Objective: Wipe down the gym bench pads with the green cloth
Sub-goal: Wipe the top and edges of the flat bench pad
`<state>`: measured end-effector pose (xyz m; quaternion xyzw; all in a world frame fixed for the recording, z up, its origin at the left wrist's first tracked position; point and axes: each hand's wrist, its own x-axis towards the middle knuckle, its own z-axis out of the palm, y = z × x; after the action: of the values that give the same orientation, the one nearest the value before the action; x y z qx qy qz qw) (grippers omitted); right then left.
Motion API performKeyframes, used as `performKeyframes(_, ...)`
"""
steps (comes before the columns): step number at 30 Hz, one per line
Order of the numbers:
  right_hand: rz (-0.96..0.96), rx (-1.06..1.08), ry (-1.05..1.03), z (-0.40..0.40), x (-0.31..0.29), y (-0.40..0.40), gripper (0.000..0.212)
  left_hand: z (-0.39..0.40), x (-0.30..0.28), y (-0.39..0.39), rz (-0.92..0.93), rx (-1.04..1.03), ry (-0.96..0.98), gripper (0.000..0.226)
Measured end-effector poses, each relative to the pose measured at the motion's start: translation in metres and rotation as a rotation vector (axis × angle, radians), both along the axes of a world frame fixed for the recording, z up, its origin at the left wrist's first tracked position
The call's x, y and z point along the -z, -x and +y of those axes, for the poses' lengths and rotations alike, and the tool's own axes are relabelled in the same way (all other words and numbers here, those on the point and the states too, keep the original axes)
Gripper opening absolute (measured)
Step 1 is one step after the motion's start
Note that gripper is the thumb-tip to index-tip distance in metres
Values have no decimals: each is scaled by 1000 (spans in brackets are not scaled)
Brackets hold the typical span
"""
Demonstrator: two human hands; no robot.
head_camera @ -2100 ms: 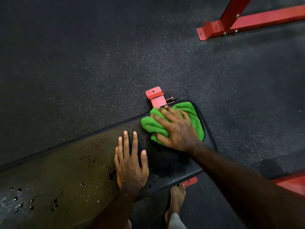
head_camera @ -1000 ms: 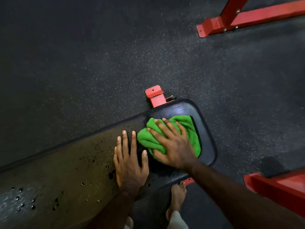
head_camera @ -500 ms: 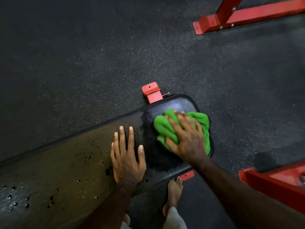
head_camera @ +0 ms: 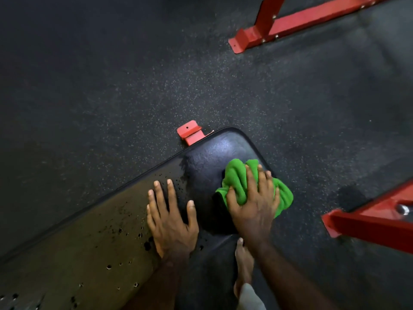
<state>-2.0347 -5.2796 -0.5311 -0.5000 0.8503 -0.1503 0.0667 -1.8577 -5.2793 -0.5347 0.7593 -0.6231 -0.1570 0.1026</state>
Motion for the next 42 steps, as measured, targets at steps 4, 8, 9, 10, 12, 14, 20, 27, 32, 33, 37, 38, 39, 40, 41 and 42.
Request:
performKeyframes(4, 11, -196, -73, 37, -2, -46, 82, 2, -3, -2, 28, 10, 12, 72)
performKeyframes(8, 91, -347, -67, 33, 1, 0, 82, 1, -2, -3, 24, 33, 18, 73)
performKeyframes(9, 64, -197, -63, 29, 2, 7, 83, 1, -1, -3, 23, 32, 20, 73)
performKeyframes(10, 14, 4, -43, 26, 2, 4, 83, 1, 0, -4, 24, 30, 18, 74)
performKeyframes(12, -69, 350, 45, 18, 5, -26, 80, 0, 4, -4, 25, 32, 28, 75)
performKeyframes(14, -44, 323, 40, 18, 2, -56, 76, -1, 5, -1, 12, 26, 36, 76)
performKeyframes(20, 47, -110, -48, 33, 1, 7, 92, 1, 6, -3, -32, 38, 50, 76)
performKeyframes(27, -120, 86, -24, 38, -2, -51, 90, 1, 7, -1, -48, 32, 51, 78)
performKeyframes(32, -220, 120, 53, 46, 4, -2, 102, 1, 7, 0, -45, 23, 67, 76)
performKeyframes(33, -307, 269, 98, 40, 4, -7, 104, 1, 8, 0, -49, 24, 70, 76)
performKeyframes(37, -248, 274, 46, 33, -3, -67, 98, 2, 10, -2, -47, 14, 75, 77)
performKeyframes(38, -204, 126, 8, 41, -3, -71, 96, 2, 10, -1, -42, 18, 74, 77)
performKeyframes(39, -179, -1, -8, 47, -1, -65, 96, 1, 10, -1, -41, 20, 71, 77)
performKeyframes(40, -173, -76, -8, 50, 0, -52, 96, 1, 9, -1, -39, 18, 67, 77)
performKeyframes(41, -172, -66, 9, 50, 4, -34, 97, 1, 9, -1, -37, 15, 61, 77)
performKeyframes(42, -198, 35, 51, 46, 9, -18, 96, 1, 8, 0, -36, 16, 53, 77)
